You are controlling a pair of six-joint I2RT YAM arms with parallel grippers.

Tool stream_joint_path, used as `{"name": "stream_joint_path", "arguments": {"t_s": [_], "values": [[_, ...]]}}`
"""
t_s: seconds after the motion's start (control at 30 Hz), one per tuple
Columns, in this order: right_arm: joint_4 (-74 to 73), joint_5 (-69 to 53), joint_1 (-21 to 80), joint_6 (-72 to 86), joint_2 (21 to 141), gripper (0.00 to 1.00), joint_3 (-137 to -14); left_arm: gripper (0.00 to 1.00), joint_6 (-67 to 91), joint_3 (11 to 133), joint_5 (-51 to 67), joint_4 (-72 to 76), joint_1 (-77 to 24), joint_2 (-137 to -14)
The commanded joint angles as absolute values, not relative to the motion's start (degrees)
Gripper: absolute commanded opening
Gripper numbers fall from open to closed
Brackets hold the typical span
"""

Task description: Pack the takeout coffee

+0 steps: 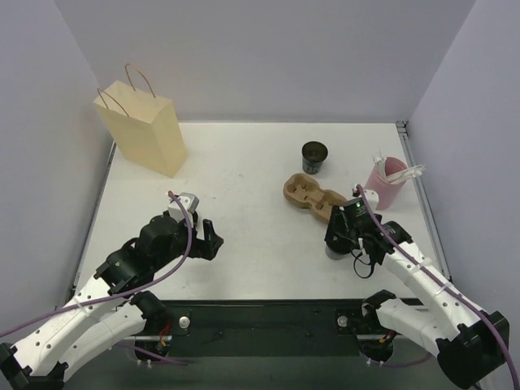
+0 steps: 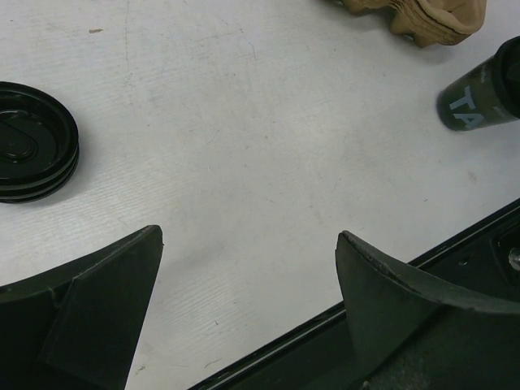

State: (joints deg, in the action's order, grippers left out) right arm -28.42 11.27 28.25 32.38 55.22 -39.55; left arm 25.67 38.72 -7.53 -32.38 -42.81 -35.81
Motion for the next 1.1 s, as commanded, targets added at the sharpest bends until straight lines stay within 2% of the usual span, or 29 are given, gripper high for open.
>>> {"name": "stream_joint_path", "arguments": {"t_s": [0.0, 0.13, 0.27, 0.43, 0.67, 0.87, 1.07], "values": [[-37.4, 17.8, 24.6, 35.0, 55.5, 0.63, -38.5, 0.97, 25.7, 39.8, -9.6, -32.7, -43.4, -35.1], [-37.6, 18.7, 15.4, 35.0, 57.9, 0.64, -38.5, 0.97, 25.9, 39.7, -10.3, -32.9, -43.5, -34.9], [-35.7, 19.6, 10.6, 34.5, 59.8, 0.68, -38.3, 0.98, 26.3, 39.5, -11.0, -32.7, -43.8, -35.0], [-35.7, 17.6, 9.3, 33.3, 59.7, 0.82, -40.8, 0.97, 26.0, 40.2, -12.1, -33.4, -44.0, -36.4], [-40.3, 17.8, 9.0, 31.5, 57.5, 0.98, -47.1, 0.97, 33.3, 46.3, -25.2, -40.1, -43.4, -41.0], [-41.7, 17.8, 8.4, 30.8, 58.8, 0.99, -49.4, 0.97, 34.0, 56.9, -32.9, -46.0, -41.9, -48.2], [-45.4, 12.4, 8.4, 27.3, 56.8, 0.99, -55.2, 0.92, 24.5, 66.9, -32.0, -47.3, -38.0, -54.5]]}}
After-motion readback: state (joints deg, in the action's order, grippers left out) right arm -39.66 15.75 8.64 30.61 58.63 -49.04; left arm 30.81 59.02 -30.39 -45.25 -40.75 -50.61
